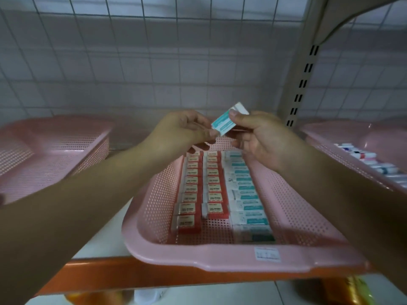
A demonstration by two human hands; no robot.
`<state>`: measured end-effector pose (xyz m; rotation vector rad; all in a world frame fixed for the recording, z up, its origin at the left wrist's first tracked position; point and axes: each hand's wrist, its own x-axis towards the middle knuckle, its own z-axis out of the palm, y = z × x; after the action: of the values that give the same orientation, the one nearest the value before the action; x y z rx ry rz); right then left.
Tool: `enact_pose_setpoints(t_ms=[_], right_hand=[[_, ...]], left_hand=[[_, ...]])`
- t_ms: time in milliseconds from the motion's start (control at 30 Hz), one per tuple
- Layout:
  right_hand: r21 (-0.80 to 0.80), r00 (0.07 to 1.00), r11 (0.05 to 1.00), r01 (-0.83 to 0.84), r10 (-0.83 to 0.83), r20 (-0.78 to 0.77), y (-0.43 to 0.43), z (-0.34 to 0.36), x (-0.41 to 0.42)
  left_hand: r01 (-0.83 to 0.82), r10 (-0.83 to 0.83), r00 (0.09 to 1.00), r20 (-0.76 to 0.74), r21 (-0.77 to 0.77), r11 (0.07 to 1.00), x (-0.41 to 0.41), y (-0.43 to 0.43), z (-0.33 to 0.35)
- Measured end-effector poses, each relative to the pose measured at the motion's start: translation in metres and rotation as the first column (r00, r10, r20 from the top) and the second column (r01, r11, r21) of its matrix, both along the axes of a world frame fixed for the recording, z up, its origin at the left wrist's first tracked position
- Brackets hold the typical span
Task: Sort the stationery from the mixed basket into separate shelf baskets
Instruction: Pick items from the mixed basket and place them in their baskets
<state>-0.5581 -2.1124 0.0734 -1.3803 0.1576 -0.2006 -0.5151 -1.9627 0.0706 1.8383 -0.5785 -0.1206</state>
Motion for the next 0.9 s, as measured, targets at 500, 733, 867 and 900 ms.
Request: enact_pose_setpoints(t_ms=[500, 733, 867, 900], right_hand=[[-0.904, 0.955, 0.385, -0.186, -0.146, -0.258, -0.046, -0.019, 0.052], [-0.944, 0.962, 0.251, -0.215, -0.111, -0.249, -0.048, -0.037, 0.076], [-0.882, 0.921, 0.346, -0.319, -0.109, -0.375, -0.062, -0.048, 0.082], [-0.874, 0.914, 0.353, -0.335, -0.105, -0.393, -0.063, -0.050, 0.082]], left_hand=[[-0.148, -0.307, 0.893, 0.329, 0.860, 0.489, 0.037, -0.012, -0.031], [-0.181, -0.377, 0.859, 0.348, 0.893, 0.411, 0.040, -0.011, -0.037], [-0.147, -0.404, 0.854, 0.329, 0.896, 0.419, 0.044, -0.011, -0.040], [-0.141, -0.412, 0.851, 0.327, 0.897, 0.419, 0.044, -0.011, -0.041]])
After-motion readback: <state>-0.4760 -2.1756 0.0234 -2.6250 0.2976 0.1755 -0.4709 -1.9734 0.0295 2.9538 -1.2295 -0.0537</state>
